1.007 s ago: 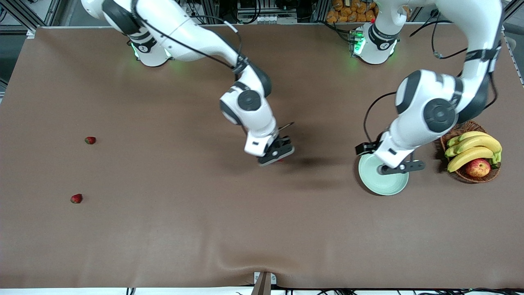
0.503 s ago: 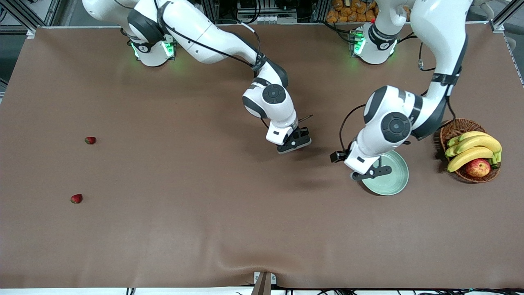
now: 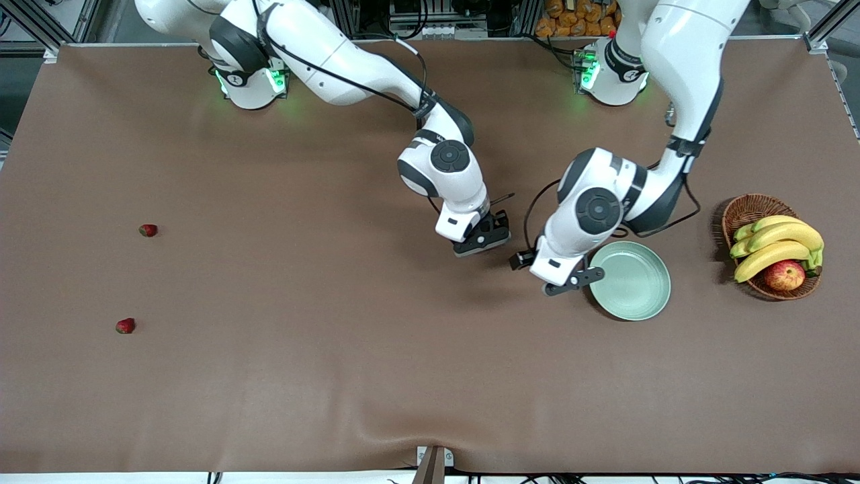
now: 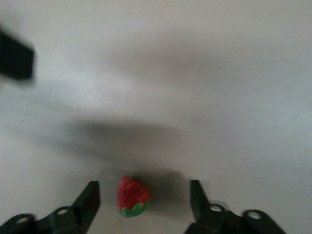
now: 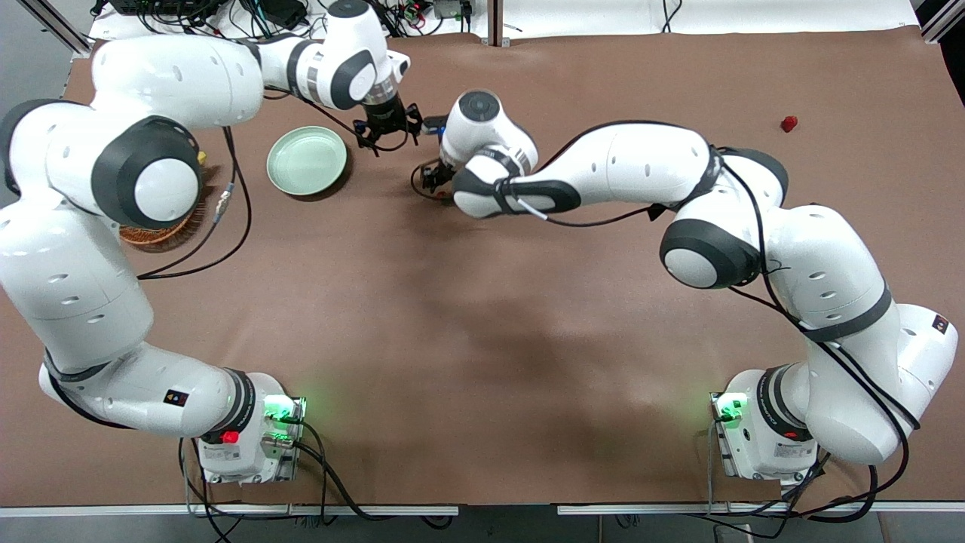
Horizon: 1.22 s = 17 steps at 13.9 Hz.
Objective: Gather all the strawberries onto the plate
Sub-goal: 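Grasp the strawberry with the left gripper from the right gripper, then release the strawberry onto the plate while the right gripper reaches another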
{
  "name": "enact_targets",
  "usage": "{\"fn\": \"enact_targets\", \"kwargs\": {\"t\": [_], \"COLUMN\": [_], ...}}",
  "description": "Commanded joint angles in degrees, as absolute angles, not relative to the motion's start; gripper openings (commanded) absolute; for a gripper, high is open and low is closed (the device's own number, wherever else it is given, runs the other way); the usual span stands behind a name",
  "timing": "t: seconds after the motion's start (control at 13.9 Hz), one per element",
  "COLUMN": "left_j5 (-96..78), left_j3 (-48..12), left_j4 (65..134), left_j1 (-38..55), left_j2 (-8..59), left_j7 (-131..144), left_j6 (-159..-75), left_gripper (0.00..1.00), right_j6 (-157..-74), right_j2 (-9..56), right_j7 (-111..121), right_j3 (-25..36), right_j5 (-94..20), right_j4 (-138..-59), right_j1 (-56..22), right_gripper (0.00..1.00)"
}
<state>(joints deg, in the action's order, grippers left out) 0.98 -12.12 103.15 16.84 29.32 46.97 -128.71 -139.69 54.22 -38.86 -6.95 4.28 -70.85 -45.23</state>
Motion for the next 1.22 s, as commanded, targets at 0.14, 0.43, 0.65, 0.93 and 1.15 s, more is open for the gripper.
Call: {"fn": "enact_targets", "kwargs": {"t": [0.14, 0.43, 0.65, 0.93, 1.15], "left_j5": [0.8, 0.9, 1.8, 2.5, 2.5], "left_j3": [-11.9, -11.6, -11.3, -11.3, -11.3], "left_j4": [100.3, 100.4, 100.5, 101.2, 101.0], "left_j1": [21.3, 25.5, 26.7, 26.9, 26.9], "left_j2": [33.5, 37.3, 37.9, 38.1, 38.7], "left_j7": [54.8, 66.1, 68.9, 70.8, 70.8], "left_j6": [-129.7, -133.6, -133.9, -133.9, -133.9], "left_gripper": [1.00, 0.93, 0.90, 0.58, 0.26], "right_j6": [-128.9, -128.2, -128.4, -128.1, -127.1], "right_j2": [48.0, 39.5, 31.4, 24.9, 22.8], "right_j7": [-39.3, -31.7, -24.1, -19.0, -19.5], "right_j3": [-7.2, -7.2, -7.3, -7.2, -7.2], "right_j5": [4.5, 4.6, 4.6, 4.6, 4.6], "right_j4": [-72.3, -82.8, -92.6, -100.2, -103.2], "right_j1": [-42.4, -37.5, -31.9, -24.8, -16.6], "right_gripper": [1.00, 1.00, 1.00, 1.00, 1.00]}}
